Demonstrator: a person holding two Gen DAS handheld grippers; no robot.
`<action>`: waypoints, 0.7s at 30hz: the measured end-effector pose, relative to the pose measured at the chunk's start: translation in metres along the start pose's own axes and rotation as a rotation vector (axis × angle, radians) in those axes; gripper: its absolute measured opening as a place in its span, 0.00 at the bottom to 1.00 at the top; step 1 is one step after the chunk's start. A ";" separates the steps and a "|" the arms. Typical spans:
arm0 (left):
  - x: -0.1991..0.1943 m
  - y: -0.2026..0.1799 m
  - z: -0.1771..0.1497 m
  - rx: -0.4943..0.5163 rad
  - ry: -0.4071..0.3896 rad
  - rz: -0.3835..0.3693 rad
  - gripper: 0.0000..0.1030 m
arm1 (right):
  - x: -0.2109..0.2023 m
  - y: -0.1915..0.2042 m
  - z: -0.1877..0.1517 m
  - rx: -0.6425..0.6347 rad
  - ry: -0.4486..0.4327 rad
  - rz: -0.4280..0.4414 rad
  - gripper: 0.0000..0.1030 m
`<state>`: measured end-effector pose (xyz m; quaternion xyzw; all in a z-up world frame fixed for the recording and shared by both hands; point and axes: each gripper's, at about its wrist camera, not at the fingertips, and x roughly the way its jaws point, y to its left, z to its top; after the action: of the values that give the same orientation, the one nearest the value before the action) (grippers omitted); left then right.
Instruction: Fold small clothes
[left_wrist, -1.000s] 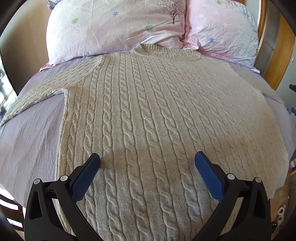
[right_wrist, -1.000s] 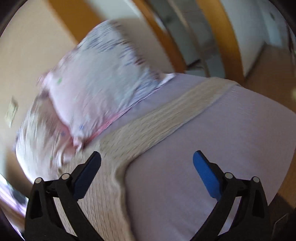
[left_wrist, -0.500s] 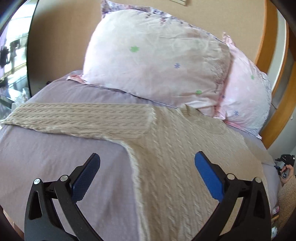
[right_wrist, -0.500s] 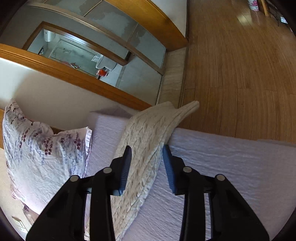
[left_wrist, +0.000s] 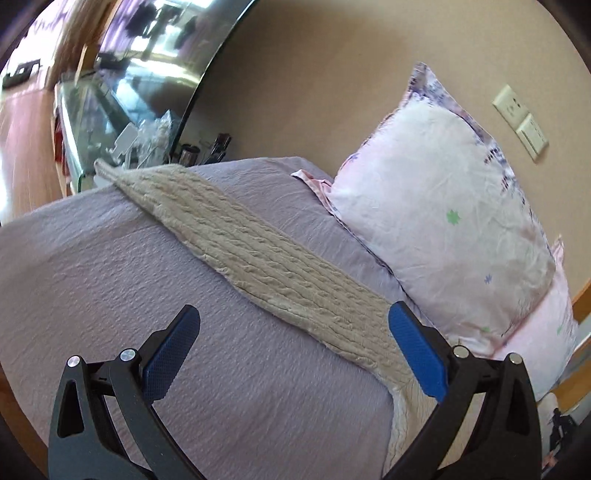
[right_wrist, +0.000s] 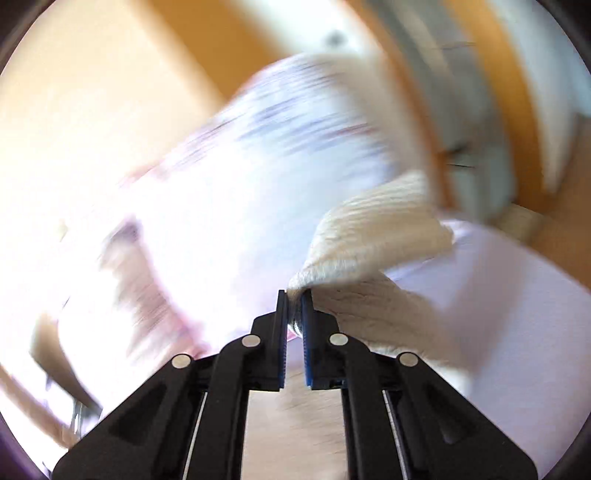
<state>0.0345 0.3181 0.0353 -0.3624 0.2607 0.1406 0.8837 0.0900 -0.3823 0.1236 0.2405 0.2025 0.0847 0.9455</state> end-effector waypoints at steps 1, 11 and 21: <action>0.005 0.004 0.002 -0.028 0.018 0.003 0.99 | 0.016 0.036 -0.021 -0.067 0.074 0.074 0.07; 0.026 0.037 0.034 -0.136 0.046 0.076 0.91 | 0.048 0.118 -0.100 -0.246 0.315 0.221 0.71; 0.043 0.101 0.068 -0.442 0.028 0.064 0.40 | 0.037 0.041 -0.067 -0.071 0.235 0.128 0.75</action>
<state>0.0502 0.4399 -0.0048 -0.5406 0.2471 0.2172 0.7743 0.0920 -0.3089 0.0773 0.2075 0.2928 0.1794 0.9160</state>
